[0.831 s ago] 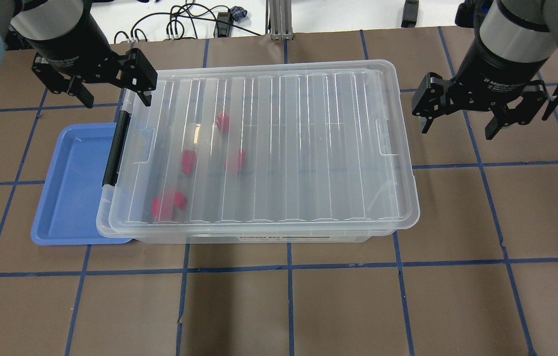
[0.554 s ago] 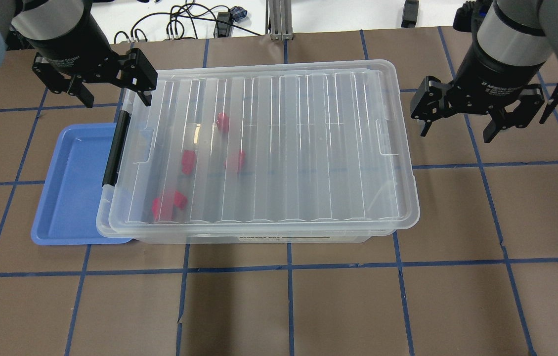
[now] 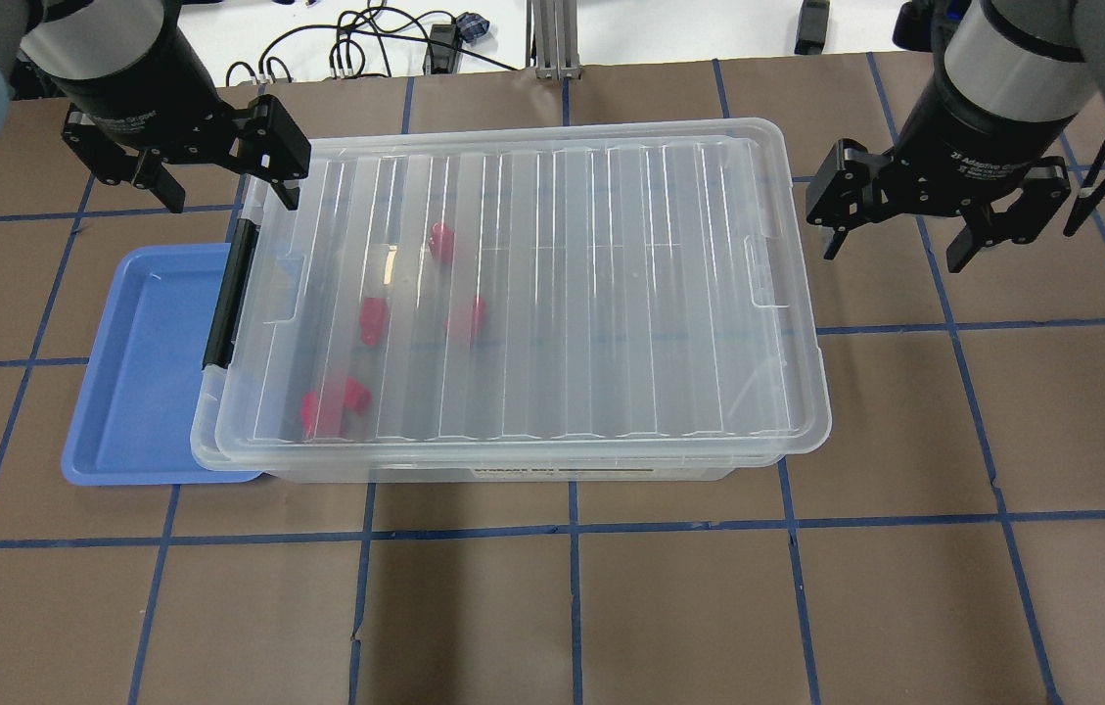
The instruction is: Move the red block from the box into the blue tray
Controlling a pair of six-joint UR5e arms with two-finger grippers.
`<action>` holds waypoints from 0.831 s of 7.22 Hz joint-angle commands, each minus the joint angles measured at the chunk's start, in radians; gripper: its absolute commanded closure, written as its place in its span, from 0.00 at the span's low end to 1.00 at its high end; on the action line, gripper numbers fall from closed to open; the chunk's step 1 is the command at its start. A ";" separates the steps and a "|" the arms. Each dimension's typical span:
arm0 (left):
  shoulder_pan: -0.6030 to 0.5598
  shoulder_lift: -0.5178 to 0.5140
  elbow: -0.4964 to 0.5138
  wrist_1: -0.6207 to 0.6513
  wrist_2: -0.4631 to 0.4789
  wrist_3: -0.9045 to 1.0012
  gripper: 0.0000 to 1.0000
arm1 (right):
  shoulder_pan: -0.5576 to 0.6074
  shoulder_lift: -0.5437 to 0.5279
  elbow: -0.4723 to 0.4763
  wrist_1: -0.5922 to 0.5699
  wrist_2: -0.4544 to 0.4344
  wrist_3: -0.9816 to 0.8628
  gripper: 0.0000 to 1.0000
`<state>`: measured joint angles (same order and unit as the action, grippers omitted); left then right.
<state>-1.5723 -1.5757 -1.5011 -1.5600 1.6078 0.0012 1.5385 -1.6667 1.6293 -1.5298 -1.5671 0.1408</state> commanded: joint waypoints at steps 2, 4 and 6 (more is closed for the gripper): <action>0.000 -0.003 0.001 0.000 -0.002 -0.003 0.00 | -0.001 0.082 0.007 -0.094 -0.004 0.000 0.00; 0.002 -0.004 -0.001 0.000 -0.003 -0.003 0.00 | -0.001 0.172 0.010 -0.187 -0.007 0.000 0.00; 0.002 -0.009 -0.010 0.001 -0.003 -0.003 0.00 | -0.001 0.240 0.017 -0.203 -0.005 -0.003 0.00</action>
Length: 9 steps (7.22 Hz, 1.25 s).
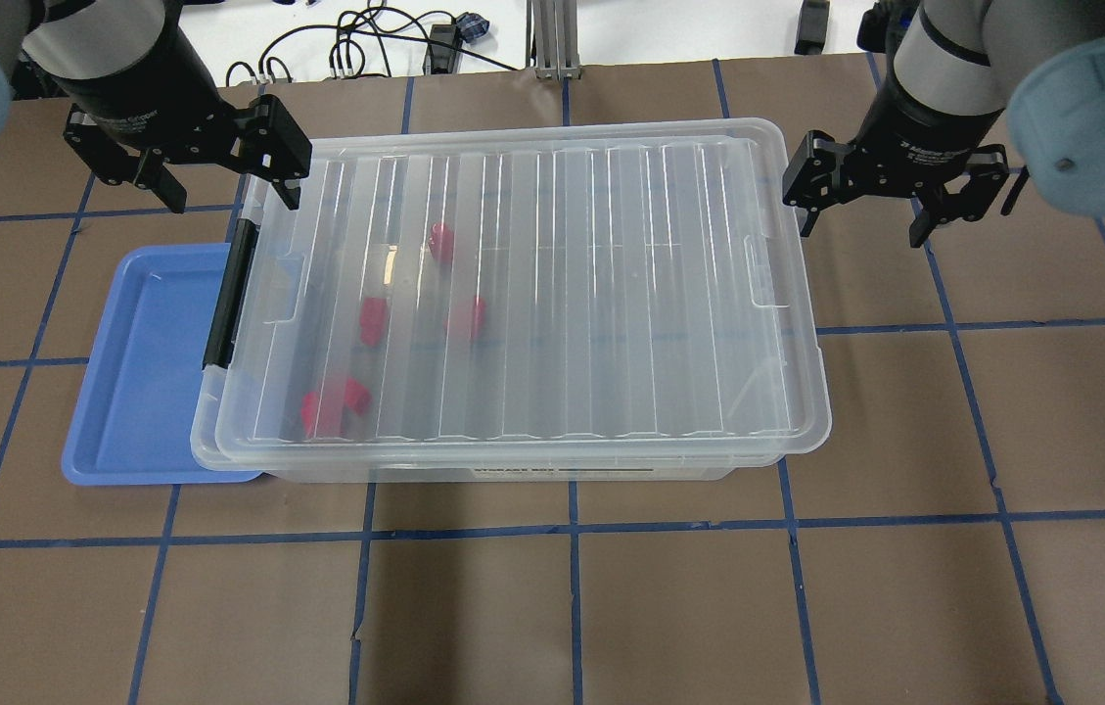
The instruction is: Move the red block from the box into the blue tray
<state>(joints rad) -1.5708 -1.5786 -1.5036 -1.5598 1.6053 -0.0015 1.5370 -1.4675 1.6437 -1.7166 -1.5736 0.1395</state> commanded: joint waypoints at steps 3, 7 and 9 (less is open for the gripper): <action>0.002 0.002 0.000 0.001 -0.008 0.005 0.00 | 0.000 0.093 0.002 -0.046 0.003 -0.001 0.00; 0.006 0.000 0.005 0.001 -0.001 0.006 0.00 | 0.000 0.118 0.002 -0.048 0.000 0.002 0.00; 0.009 -0.004 0.002 0.000 -0.002 0.008 0.00 | -0.009 0.131 -0.001 -0.048 -0.002 0.000 0.00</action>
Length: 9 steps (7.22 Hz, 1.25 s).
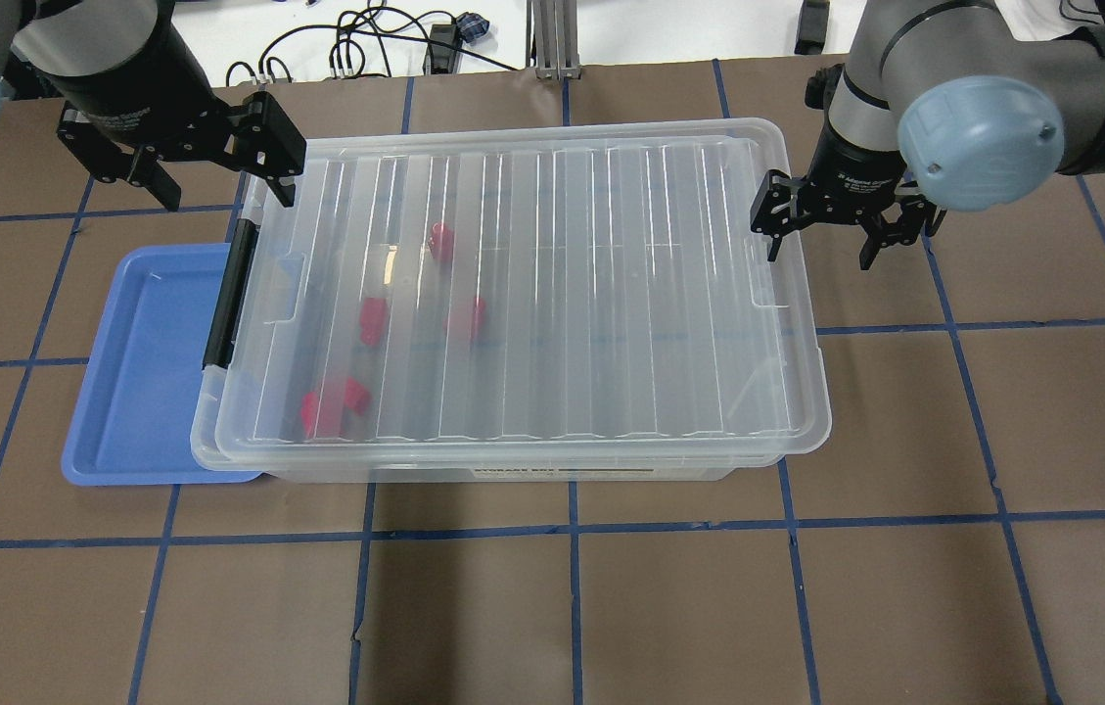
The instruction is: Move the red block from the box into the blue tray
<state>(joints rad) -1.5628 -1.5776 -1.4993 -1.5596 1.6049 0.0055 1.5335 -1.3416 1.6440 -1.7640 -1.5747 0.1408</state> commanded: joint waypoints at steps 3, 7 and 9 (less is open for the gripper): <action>0.001 -0.002 0.001 0.000 -0.003 -0.009 0.00 | -0.062 0.004 -0.009 0.001 0.001 -0.018 0.00; 0.003 -0.010 -0.019 0.000 -0.009 0.004 0.00 | -0.114 0.004 -0.010 0.001 -0.041 -0.136 0.00; 0.001 -0.015 -0.009 0.001 -0.010 0.004 0.00 | -0.159 0.004 -0.016 0.001 -0.042 -0.205 0.00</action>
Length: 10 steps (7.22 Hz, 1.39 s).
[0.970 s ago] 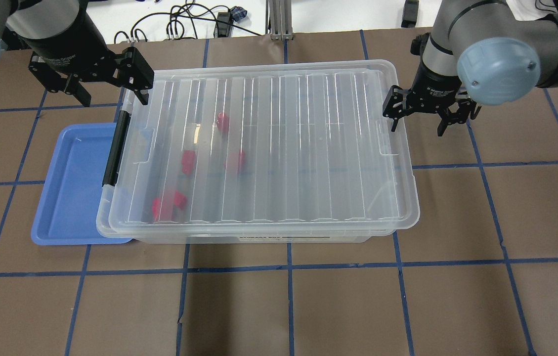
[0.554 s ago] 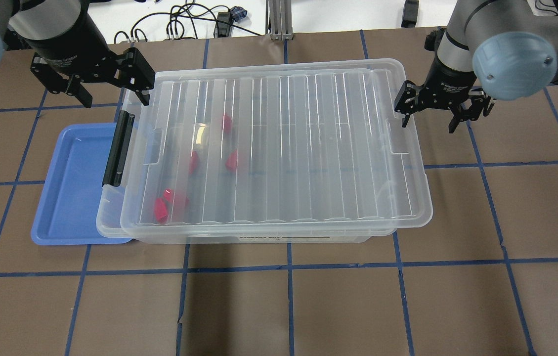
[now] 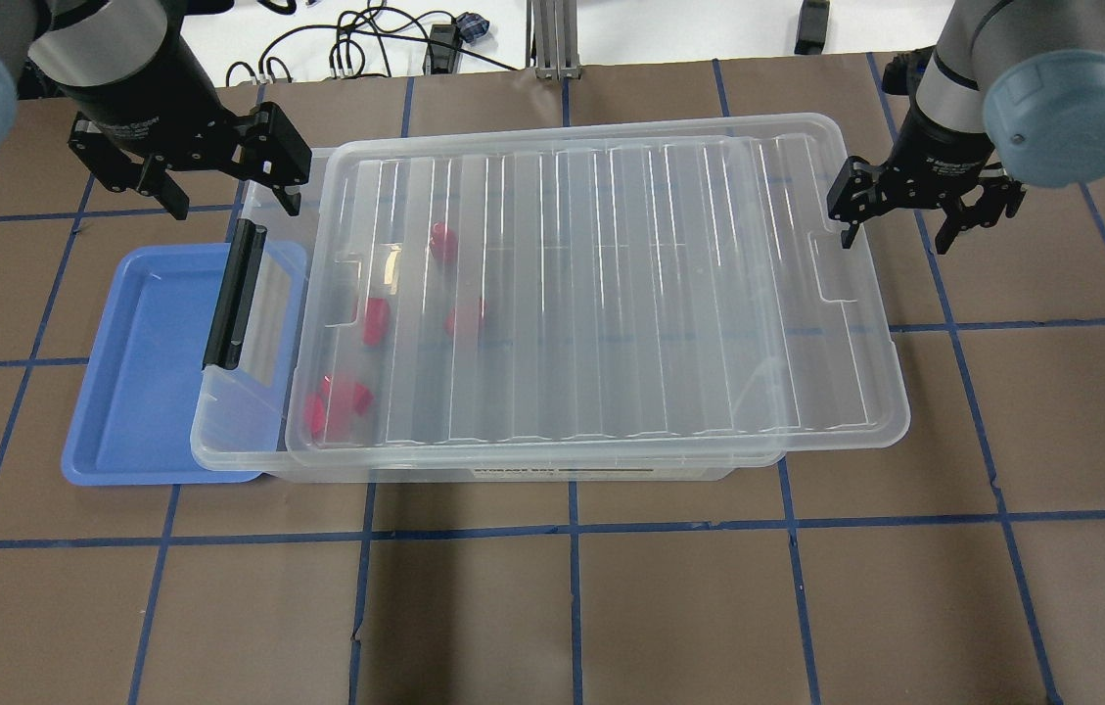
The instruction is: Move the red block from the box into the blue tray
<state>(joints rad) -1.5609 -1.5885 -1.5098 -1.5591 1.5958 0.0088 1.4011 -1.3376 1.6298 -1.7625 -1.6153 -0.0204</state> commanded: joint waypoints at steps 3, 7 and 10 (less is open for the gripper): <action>-0.002 -0.014 -0.004 0.002 -0.001 0.008 0.00 | -0.085 0.000 -0.002 0.000 -0.002 -0.142 0.00; 0.005 -0.034 -0.010 0.014 0.003 0.042 0.00 | -0.129 0.000 -0.004 -0.002 -0.048 -0.240 0.00; -0.004 -0.160 -0.013 0.116 -0.001 0.045 0.00 | -0.152 0.002 -0.004 -0.011 -0.049 -0.283 0.00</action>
<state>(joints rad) -1.5611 -1.7085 -1.5224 -1.4692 1.5961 0.0483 1.2551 -1.3365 1.6266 -1.7663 -1.6630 -0.2834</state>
